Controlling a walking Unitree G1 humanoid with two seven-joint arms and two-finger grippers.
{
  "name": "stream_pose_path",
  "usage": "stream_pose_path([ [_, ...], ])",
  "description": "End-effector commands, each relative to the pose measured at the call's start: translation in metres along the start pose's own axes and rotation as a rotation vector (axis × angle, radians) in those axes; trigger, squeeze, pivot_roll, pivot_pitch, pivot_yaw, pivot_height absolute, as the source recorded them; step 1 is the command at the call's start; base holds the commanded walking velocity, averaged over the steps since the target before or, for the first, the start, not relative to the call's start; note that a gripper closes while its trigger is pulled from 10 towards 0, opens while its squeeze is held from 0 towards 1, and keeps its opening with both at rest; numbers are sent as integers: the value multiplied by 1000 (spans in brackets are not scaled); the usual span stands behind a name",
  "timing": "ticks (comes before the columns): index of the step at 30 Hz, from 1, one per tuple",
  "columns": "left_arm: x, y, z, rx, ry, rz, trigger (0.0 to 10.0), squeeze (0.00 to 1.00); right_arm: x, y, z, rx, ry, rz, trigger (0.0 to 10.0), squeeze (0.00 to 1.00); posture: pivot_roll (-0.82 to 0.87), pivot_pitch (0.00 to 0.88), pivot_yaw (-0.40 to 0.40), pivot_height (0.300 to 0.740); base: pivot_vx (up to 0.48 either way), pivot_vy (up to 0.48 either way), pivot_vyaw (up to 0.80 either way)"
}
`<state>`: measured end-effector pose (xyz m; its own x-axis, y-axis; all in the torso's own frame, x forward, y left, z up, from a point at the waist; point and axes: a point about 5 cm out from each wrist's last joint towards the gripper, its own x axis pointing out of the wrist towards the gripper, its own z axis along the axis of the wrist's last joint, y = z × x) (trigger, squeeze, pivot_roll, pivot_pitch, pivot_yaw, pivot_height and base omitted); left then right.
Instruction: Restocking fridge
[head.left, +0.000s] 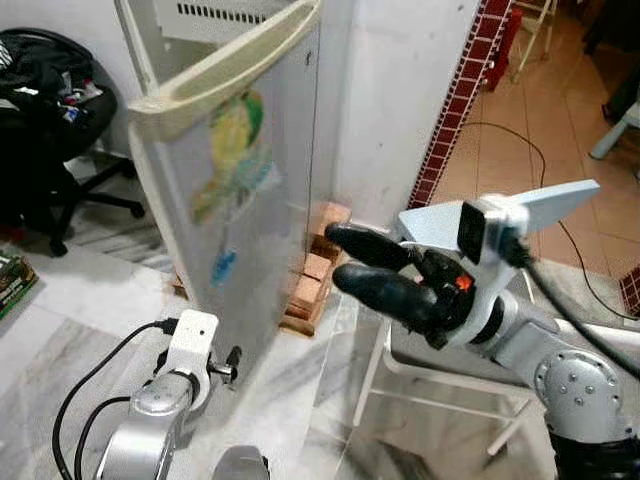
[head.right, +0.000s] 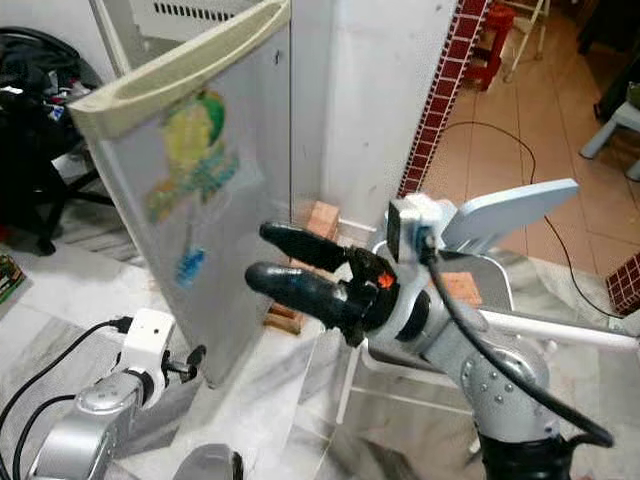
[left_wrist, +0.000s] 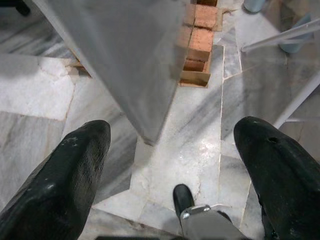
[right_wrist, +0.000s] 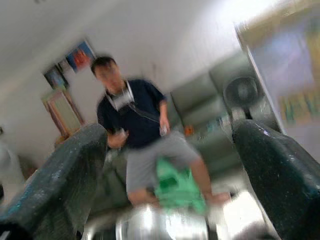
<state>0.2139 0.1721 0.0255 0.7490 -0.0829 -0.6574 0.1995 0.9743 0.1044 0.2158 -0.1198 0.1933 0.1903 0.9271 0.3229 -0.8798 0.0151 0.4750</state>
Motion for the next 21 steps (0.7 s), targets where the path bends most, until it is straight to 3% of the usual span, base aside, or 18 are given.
stream_pose_path([
  [1, 1, 1, 2, 9, 7, 5, 10000, 0, -1, -5, -5, -8, 19, -56, 10000, 0, 127, 14, -15, 740, 0, 0, 0],
  [3, 1, 3, 4, 14, -5, 16, 10000, 0, -5, -32, -18, -176, 95, -285, 10000, 0, 128, 14, -16, 740, 0, 0, 0],
  [5, 1, 8, 10, 17, -53, 52, 10000, 0, -8, -50, -21, -231, 107, -446, 10000, 0, 126, 13, -16, 740, 0, 0, 0],
  [8, 2, 19, 25, 50, -151, 138, 10000, 0, -18, -76, -19, -424, 86, -726, 10000, 0, 122, 13, -20, 740, 0, 0, 0],
  [15, 5, 42, 34, 18, -197, 287, 10000, 0, -26, -81, -20, -478, -11, -940, 10000, 0, 117, 16, -21, 740, 0, 0, 0],
  [21, 5, 46, 34, 4, -204, 325, 10000, 0, -24, -84, -23, -532, -20, -993, 10000, 0, 109, 21, -22, 740, 0, 0, 0],
])
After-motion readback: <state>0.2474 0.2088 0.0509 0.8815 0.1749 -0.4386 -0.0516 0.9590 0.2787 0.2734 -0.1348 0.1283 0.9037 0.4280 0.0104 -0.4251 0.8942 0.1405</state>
